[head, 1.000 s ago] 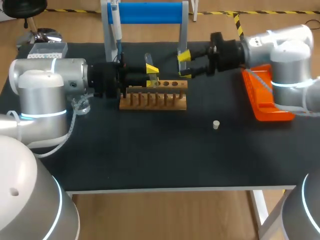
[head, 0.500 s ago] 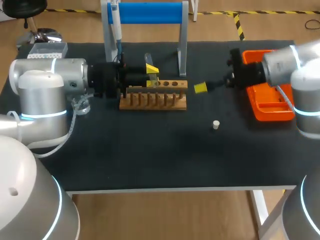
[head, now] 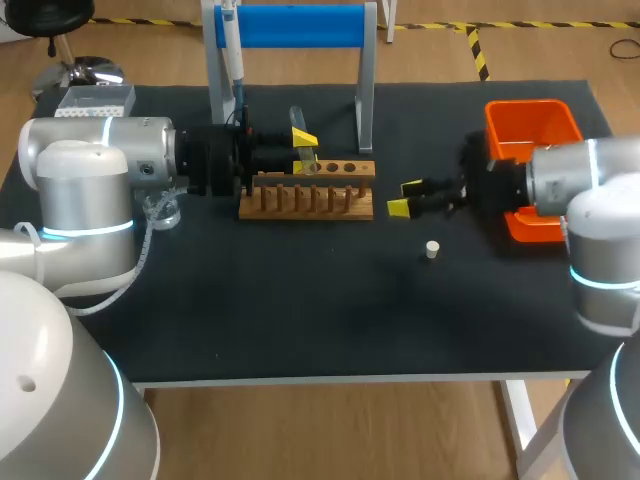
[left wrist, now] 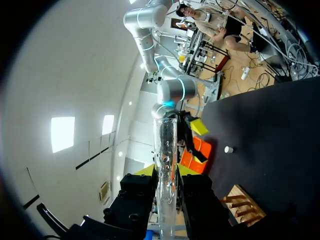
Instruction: Invert the test tube, pick up the pipette, mount the tip to pipette, aspirate from beaker and dispense into the tube, eject the tip, return the pipette, and cap with the stopper.
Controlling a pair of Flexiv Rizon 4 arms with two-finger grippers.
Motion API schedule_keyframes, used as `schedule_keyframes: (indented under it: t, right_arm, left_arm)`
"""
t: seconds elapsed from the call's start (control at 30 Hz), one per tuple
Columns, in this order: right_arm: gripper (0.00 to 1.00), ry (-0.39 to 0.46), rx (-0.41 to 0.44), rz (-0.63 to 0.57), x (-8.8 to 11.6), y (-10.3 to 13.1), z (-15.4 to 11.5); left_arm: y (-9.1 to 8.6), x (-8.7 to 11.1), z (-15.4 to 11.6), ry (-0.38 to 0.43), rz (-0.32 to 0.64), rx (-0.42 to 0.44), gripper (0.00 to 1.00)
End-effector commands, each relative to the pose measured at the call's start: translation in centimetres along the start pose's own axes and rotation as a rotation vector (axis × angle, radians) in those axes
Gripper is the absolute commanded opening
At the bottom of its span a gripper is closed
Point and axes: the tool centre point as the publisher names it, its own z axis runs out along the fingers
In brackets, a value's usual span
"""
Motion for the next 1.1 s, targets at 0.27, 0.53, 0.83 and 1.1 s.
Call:
schedule_keyframes:
  t: [0.27,0.53,0.83,1.1]
  right_arm:
    - [1.0,-0.148,0.025,-0.093,-1.6,-0.8,2.9]
    - [1.0,-0.213,0.026,-0.136,-2.6,-0.7,4.0]
    - [1.0,-0.258,0.035,-0.221,-3.3,-0.7,4.6]
    - [1.0,-0.283,0.057,-0.275,-4.2,-0.1,4.6]
  left_arm:
    - [0.1,-0.1,0.0,0.004,0.0,0.002,0.0]
    - [0.1,-0.1,0.0,0.004,0.0,0.002,0.0]
    - [0.1,-0.1,0.0,0.004,0.0,0.002,0.0]
    - [0.1,-0.1,0.0,0.004,0.0,0.002,0.0]
